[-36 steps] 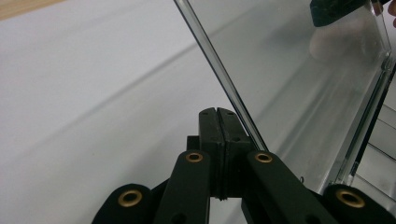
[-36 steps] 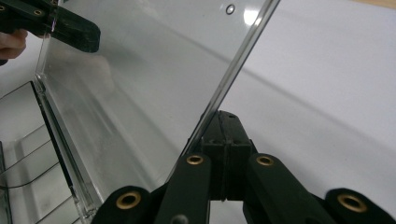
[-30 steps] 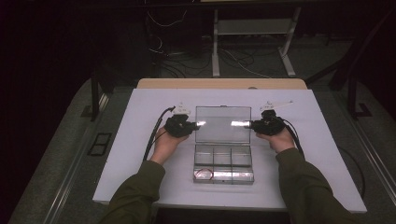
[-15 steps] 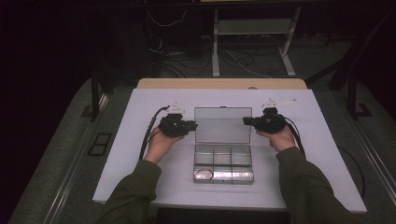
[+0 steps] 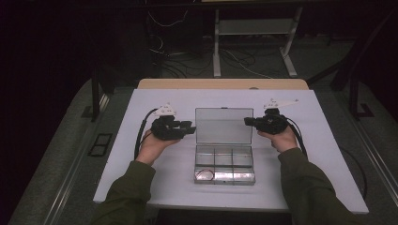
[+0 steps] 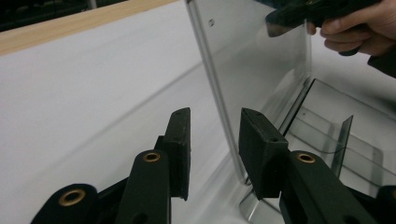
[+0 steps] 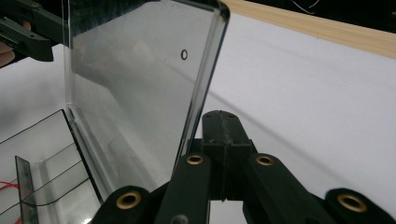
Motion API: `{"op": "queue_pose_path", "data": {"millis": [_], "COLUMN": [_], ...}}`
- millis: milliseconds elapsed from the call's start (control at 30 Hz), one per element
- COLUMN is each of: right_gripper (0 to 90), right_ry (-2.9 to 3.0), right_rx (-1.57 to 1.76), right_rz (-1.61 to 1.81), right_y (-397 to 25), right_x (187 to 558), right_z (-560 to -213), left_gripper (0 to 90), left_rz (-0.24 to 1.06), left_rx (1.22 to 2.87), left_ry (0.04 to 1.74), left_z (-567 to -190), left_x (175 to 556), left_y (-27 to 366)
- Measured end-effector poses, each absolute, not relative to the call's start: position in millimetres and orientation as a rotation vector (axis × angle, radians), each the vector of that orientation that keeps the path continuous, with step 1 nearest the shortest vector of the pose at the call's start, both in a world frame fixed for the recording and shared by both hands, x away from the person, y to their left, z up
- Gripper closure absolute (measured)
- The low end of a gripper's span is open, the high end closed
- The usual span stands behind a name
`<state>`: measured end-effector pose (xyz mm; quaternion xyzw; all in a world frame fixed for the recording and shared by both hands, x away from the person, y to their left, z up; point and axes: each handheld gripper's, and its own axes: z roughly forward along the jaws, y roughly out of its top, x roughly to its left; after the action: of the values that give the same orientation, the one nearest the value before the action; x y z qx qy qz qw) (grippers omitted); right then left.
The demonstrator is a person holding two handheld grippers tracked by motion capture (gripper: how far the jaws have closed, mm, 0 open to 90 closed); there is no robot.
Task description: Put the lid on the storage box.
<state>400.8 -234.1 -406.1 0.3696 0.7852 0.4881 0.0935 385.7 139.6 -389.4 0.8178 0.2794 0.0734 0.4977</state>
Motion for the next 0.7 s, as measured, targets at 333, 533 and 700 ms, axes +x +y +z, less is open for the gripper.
{"op": "queue_pose_path", "data": {"millis": [333, 533, 700], "right_gripper": [89.0, 89.0, 89.0], "right_ry": [2.338, 2.345, 2.35], "right_rx": [1.061, 1.05, 1.032], "right_rz": [1.438, 1.428, 1.409], "right_y": [-233.8, -233.9, -233.9], "right_x": [394.5, 392.1, 389.8], "right_z": [-401.2, -399.7, -398.7], "left_gripper": [76.0, 81.7, 84.0], "left_rz": [0.173, 0.171, 0.152], "left_rx": [1.927, 1.917, 1.91], "left_ry": [0.668, 0.67, 0.664], "left_z": [-386.3, -385.2, -384.4], "left_x": [384.2, 383.8, 383.0], "left_y": [135.1, 136.1, 136.2]}}
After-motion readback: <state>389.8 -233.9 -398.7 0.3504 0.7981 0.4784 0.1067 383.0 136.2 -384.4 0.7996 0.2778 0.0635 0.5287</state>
